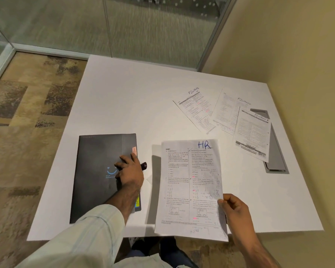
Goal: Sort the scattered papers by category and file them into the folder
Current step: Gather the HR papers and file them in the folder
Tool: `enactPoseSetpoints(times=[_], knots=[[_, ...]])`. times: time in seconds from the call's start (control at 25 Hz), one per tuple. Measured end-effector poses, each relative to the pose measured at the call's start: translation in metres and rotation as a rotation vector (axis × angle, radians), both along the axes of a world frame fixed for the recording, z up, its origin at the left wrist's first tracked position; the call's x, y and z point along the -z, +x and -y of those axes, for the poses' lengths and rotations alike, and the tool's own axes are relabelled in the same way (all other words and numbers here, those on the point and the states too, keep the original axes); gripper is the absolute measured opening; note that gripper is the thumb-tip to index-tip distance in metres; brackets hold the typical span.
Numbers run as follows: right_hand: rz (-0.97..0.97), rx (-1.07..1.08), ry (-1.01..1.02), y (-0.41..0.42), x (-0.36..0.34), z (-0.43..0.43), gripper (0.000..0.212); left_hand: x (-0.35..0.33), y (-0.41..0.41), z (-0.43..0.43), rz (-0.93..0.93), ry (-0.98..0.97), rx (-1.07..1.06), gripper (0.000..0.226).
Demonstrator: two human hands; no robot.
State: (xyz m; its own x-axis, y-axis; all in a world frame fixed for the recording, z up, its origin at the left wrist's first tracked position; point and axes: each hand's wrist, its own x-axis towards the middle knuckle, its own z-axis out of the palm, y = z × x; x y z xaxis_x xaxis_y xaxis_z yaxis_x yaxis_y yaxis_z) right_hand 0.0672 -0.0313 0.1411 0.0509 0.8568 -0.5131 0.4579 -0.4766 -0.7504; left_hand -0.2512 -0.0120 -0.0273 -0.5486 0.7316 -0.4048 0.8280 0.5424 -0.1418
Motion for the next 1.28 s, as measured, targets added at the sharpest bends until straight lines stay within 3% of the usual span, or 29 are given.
enactPoseSetpoints(times=[0.16, 0.32, 0.4, 0.72, 0.92, 1.28], knots=[[-0.014, 0.006, -0.010, 0.007, 0.004, 0.002, 0.020, 0.008, -0.010, -0.003, -0.003, -0.006, 0.028, 0.073], [-0.007, -0.022, -0.004, -0.001, 0.009, -0.003, 0.019, -0.003, -0.018, -0.001, 0.086, -0.025, -0.039, 0.034], [-0.005, -0.034, 0.006, -0.008, 0.010, -0.008, 0.019, -0.012, -0.021, -0.002, 0.141, 0.004, -0.064, 0.028], [-0.066, 0.026, 0.077, -0.044, 0.014, -0.035, 0.022, -0.045, -0.038, 0.003, 0.454, 0.286, -0.280, 0.011], [-0.101, -0.008, 0.171, -0.091, 0.017, -0.050, 0.021, -0.092, -0.049, 0.020, 0.516, 0.473, -0.351, 0.034], [0.052, -0.244, 0.297, -0.169, 0.026, -0.045, 0.020, -0.131, -0.061, 0.034, 0.559, 0.578, -0.420, 0.031]])
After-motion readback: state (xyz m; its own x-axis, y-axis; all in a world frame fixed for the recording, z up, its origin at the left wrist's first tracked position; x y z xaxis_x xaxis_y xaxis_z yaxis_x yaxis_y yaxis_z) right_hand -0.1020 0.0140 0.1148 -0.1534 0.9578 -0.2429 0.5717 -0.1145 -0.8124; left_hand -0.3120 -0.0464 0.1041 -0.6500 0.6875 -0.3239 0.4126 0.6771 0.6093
